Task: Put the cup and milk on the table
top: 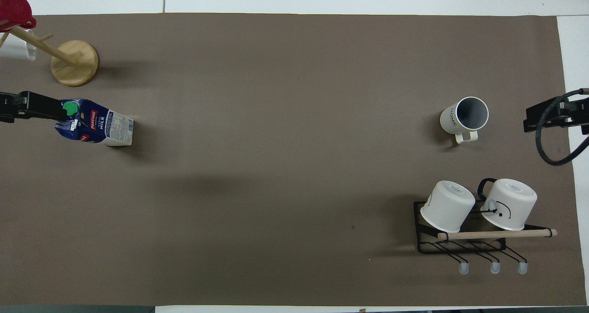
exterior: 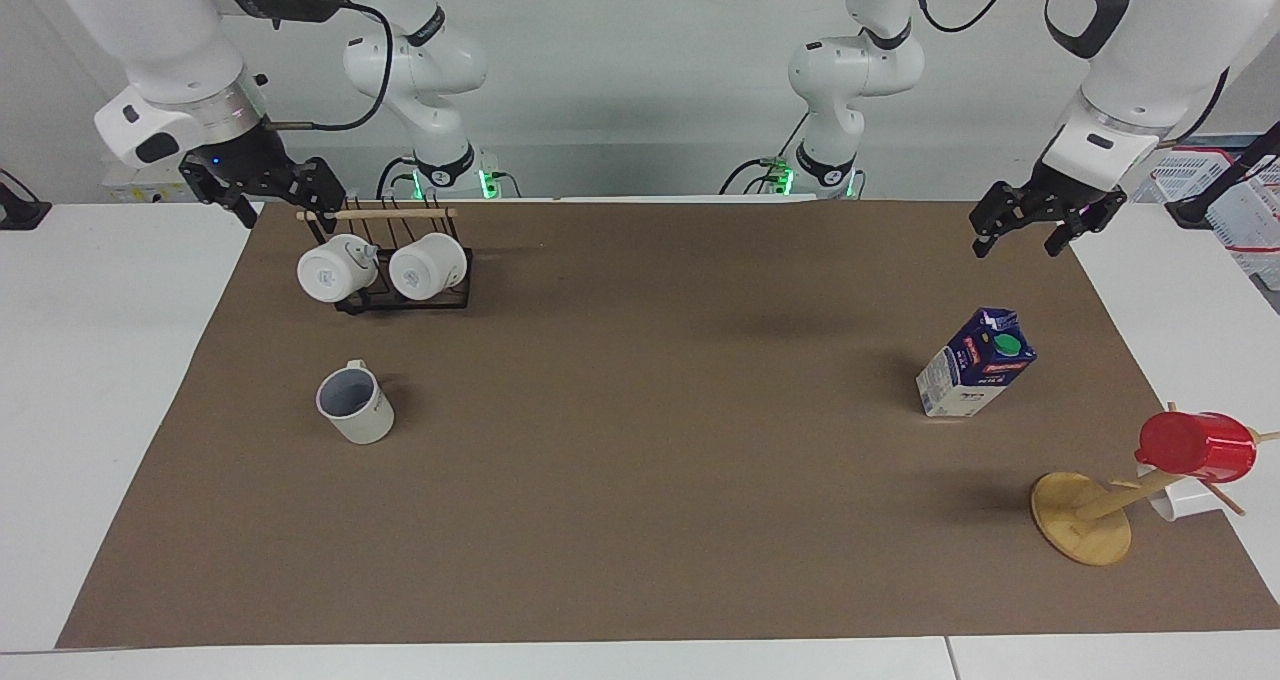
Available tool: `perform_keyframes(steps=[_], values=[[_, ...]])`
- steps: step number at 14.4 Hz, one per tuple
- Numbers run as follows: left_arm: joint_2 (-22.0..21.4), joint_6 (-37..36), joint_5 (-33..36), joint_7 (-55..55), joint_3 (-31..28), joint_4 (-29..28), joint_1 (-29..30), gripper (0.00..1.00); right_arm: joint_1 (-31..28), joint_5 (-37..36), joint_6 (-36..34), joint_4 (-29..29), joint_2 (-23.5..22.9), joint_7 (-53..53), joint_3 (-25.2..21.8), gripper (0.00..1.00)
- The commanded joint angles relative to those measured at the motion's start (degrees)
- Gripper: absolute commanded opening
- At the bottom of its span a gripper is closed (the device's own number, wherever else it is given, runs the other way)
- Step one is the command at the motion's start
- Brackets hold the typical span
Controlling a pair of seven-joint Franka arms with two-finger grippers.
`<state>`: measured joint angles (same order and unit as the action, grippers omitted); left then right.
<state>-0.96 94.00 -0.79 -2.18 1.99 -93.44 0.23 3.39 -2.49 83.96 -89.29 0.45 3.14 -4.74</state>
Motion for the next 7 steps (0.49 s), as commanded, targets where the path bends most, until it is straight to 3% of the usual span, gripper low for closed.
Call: perform_keyframes(steps=[1, 7], values=[[-0.6, 1.2, -1.0, -0.6, -0.5, -1.0, -0.5, 1.00, -0.1, 0.0, 1.5, -1.9, 1.5, -0.3, 0.3, 1.00], [-0.6, 1.2, -1.0, -0.4, -0.5, -1.0, -0.7, 1.00, -0.7, 0.0, 1.5, -1.6, 1.4, -0.9, 0.2, 1.00]])
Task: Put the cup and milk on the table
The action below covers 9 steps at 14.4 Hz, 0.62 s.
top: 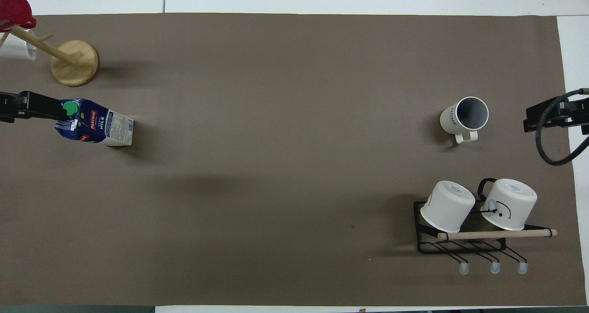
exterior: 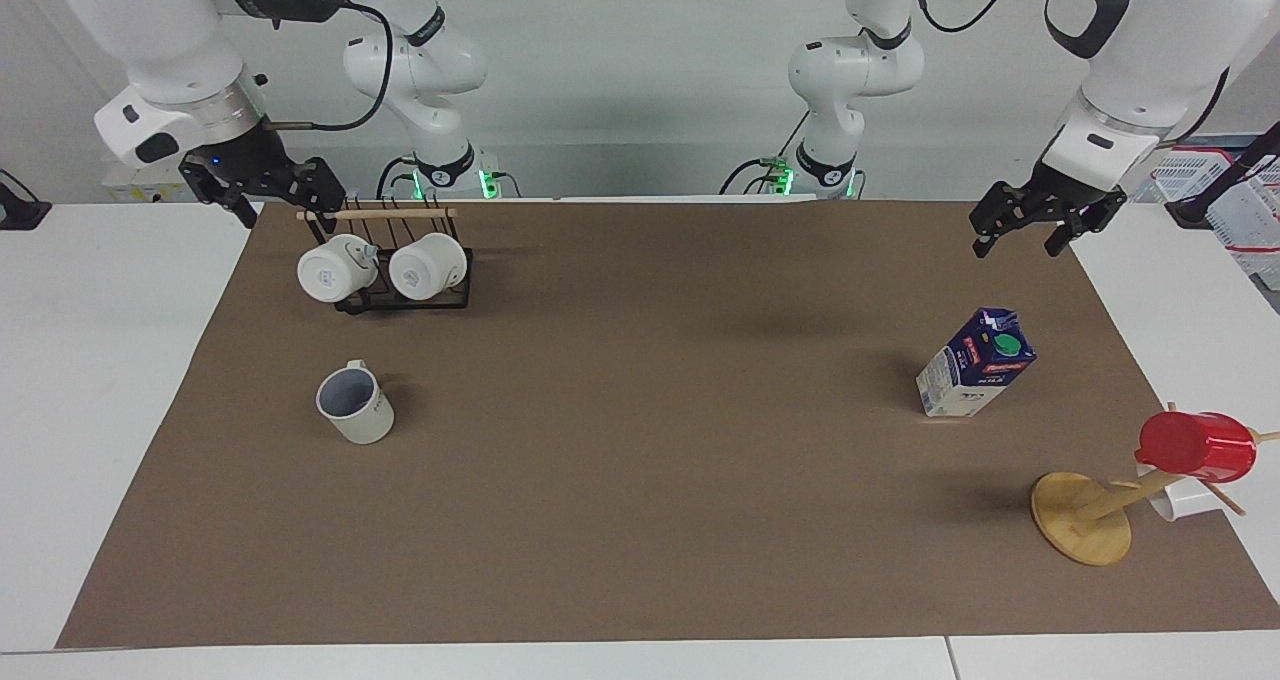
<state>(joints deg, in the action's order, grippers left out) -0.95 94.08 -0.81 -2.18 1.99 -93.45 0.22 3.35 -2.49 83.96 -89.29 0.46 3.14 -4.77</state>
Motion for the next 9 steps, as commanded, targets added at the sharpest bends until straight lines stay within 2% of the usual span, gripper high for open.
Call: perform_keyframes(steps=[1, 2, 4, 6, 8, 9], values=[[-0.7, 0.9, -0.9, -0.5, -0.3, -1.0, -0.7, 1.00, -0.4, 0.0, 1.6, -1.8, 1.4, -0.5, 0.2, 1.00], [-0.7, 0.6, -0.9, -0.3, -0.3, -1.0, -0.6, 1.00, -0.4, 0.0, 2.9, -2.2, 1.5, -0.7, 0.2, 1.00], [-0.8, 0.4, -0.9, 0.0, -0.4, -1.1, -0.5, 1.00, -1.0, 0.1, 7.1, -7.0, 3.4, -1.5, 0.2, 1.00], [-0.6, 3.4, -0.9, 0.0, -0.4, -1.7, 0.0, 1.00, -1.1, 0.1, 11.6, -9.8, 3.6, -5.4, 0.0, 1.00], [-0.4, 5.0, -0.9, 0.0, -0.4, -2.0, 0.1, 1.00, -2.7, 1.4, 14.7, -11.0, 1.4, -12.2, 0.0, 1.00], [-0.3, 5.8, -0.9, -0.3, -0.4, -3.0, 0.3, 1.00, -4.0, 5.3, 16.3, -10.4, -1.1, -15.8, -0.1, 1.00]])
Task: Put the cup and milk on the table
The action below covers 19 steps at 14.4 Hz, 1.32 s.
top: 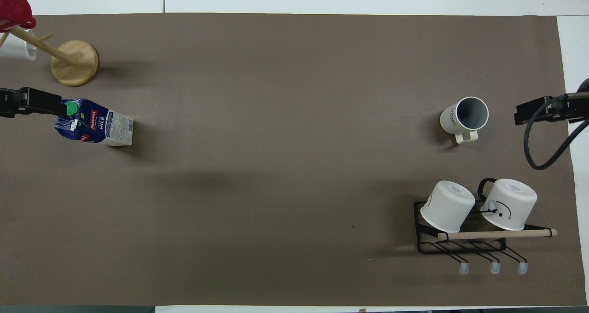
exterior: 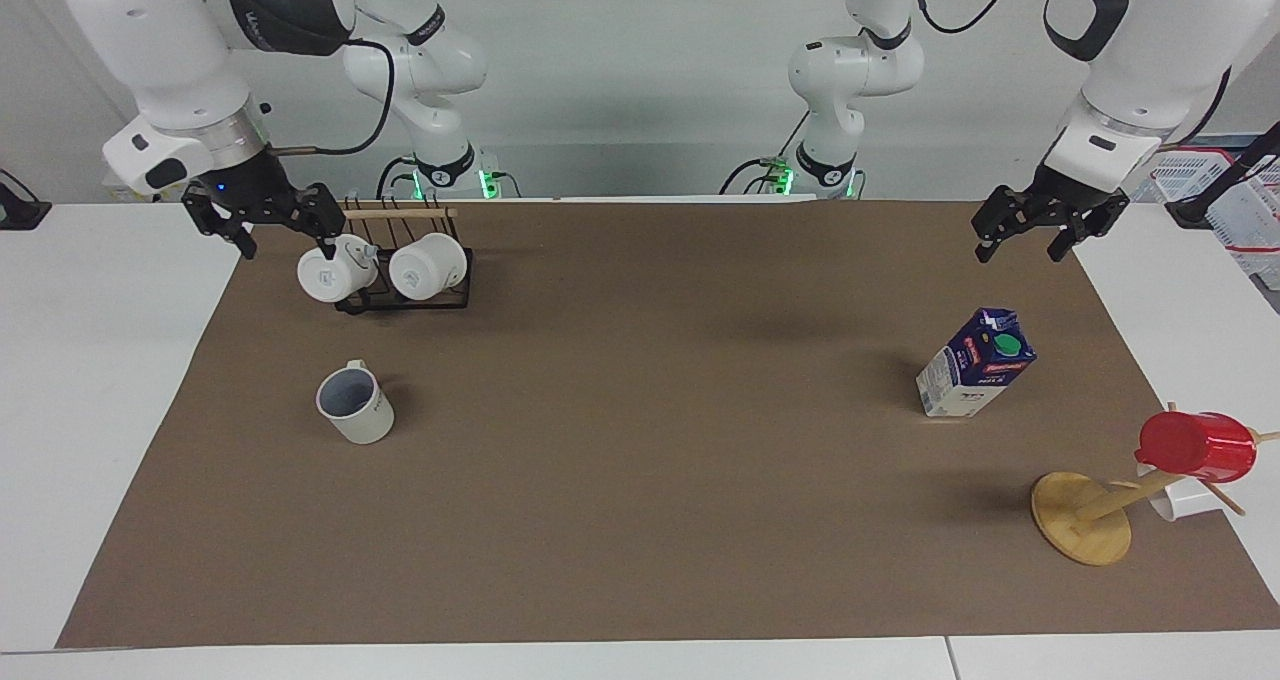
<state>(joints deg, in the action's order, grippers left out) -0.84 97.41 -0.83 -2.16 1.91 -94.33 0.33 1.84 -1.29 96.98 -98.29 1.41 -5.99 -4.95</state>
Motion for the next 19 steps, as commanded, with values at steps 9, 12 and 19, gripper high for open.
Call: perform_keyframes(steps=[9, 12, 19], values=[[2.1, 13.8, -0.8, -0.7, -0.3, -9.9, 2.3, 1.00, -5.4, 6.7, 25.5, -9.6, -12.3, -23.7, 0.1, 1.00], [2.7, 18.0, -0.8, -0.7, -0.3, -12.8, 2.5, 1.00, -5.5, 6.7, 26.9, -13.1, -12.3, -28.9, 0.1, 1.00], [4.2, 22.6, -0.8, -0.8, -0.3, -16.2, 3.3, 1.00, -5.6, 7.2, 33.6, -16.1, -14.5, -28.7, 0.1, 0.98]])
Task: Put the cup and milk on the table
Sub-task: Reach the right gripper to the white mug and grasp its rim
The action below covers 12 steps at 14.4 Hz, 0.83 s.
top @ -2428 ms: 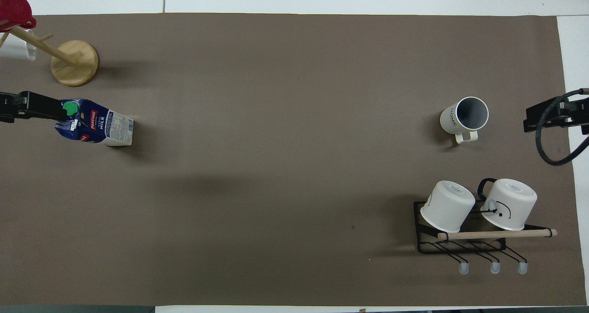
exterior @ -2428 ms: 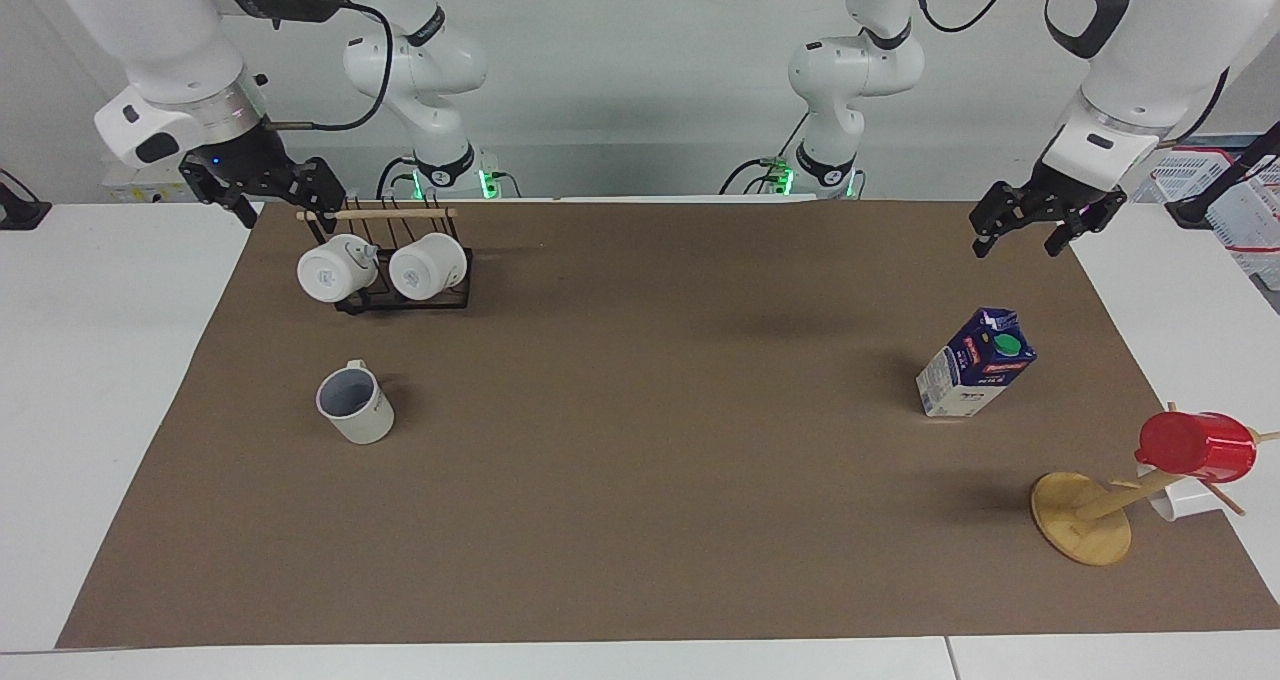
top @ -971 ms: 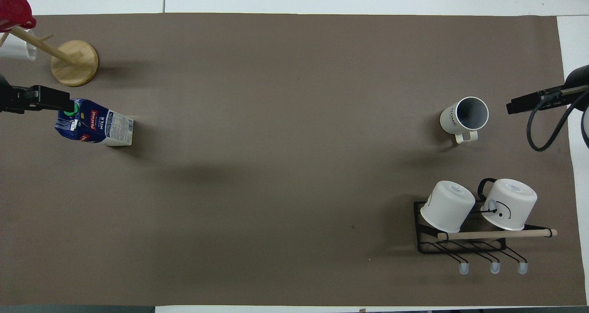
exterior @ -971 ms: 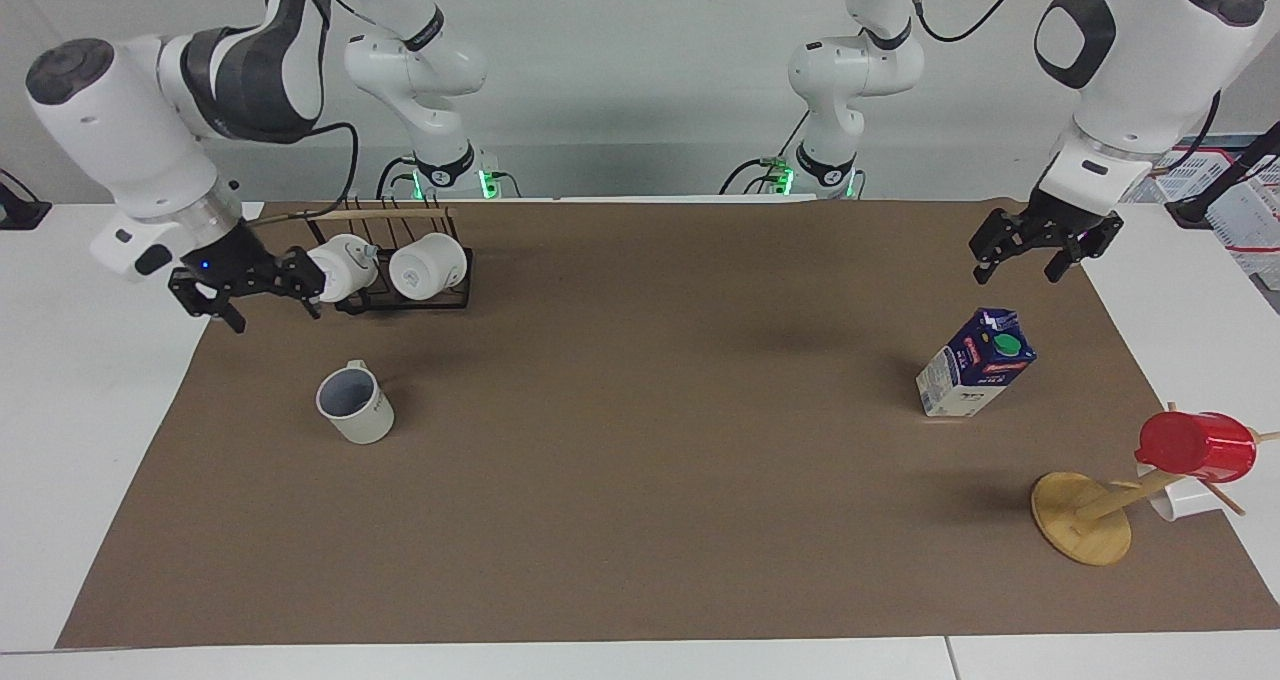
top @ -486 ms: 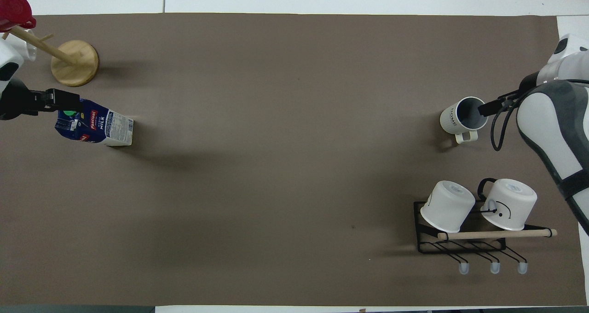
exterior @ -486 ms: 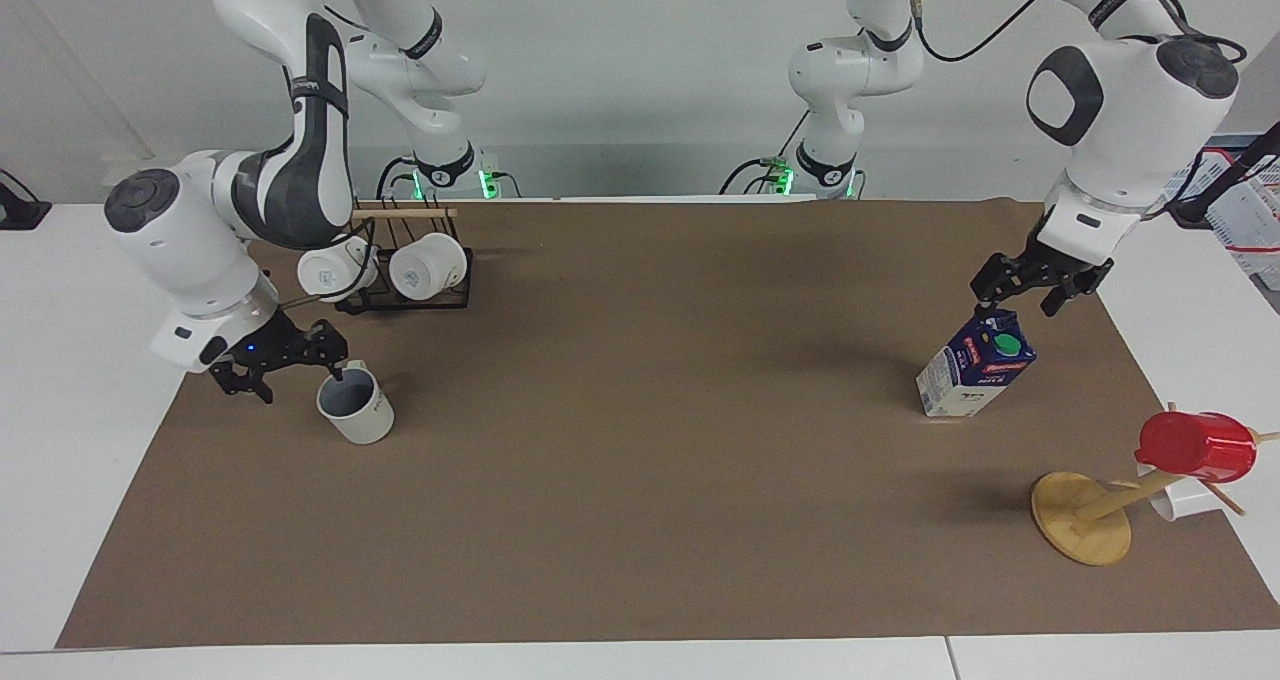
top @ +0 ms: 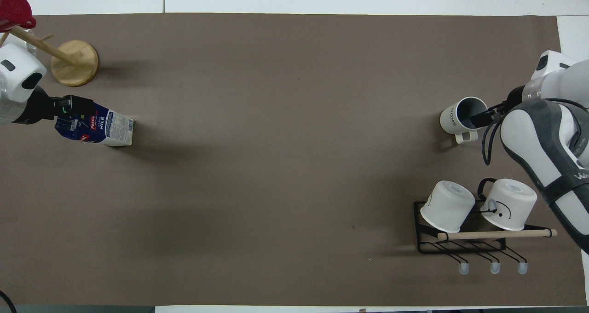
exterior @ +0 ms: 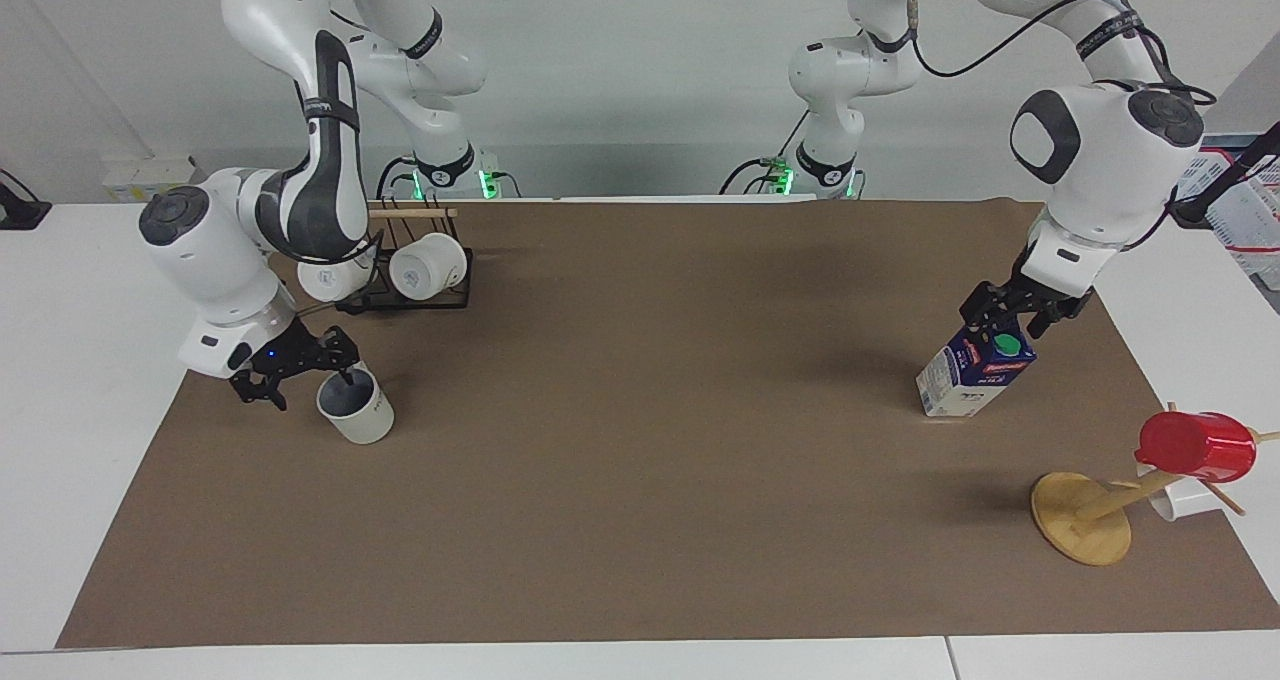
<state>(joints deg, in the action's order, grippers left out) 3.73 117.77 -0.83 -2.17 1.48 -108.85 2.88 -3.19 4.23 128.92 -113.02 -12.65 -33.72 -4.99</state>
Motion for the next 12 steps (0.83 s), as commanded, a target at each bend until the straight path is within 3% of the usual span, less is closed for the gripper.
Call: perform_keyframes(steps=[1, 2, 3, 4, 9, 12], values=[[-0.6, 2.5, -0.8, -0.8, 0.1, -2.6, 0.7, 1.00, -0.2, 2.6, 1.5, -1.0, -0.6, -0.4, 0.2, 0.87], [-0.8, 2.7, -0.8, -0.8, 0.1, -3.2, 0.7, 1.00, -0.1, 3.1, 1.4, -0.9, -0.6, -0.1, 0.2, 0.67], [-0.8, 3.2, -0.8, -0.7, 0.1, -3.2, 0.7, 1.00, -0.4, 3.2, 1.2, -0.9, -0.6, -0.4, 0.2, 0.24], [-0.7, 3.9, -0.8, -0.7, 0.1, -3.3, 0.7, 1.00, -0.2, 3.2, 1.0, -0.9, -0.6, -0.1, 0.2, 0.00], [-0.5, 5.4, -0.8, -0.6, 0.0, -3.7, 1.3, 1.00, 0.3, 3.2, 0.5, -0.4, -0.6, 5.4, 0.4, 0.00], [-0.4, 5.5, -0.8, -0.6, 0.0, -3.7, 1.1, 1.00, 1.2, 3.2, -6.5, 5.9, 0.0, 8.4, 1.0, 0.00]])
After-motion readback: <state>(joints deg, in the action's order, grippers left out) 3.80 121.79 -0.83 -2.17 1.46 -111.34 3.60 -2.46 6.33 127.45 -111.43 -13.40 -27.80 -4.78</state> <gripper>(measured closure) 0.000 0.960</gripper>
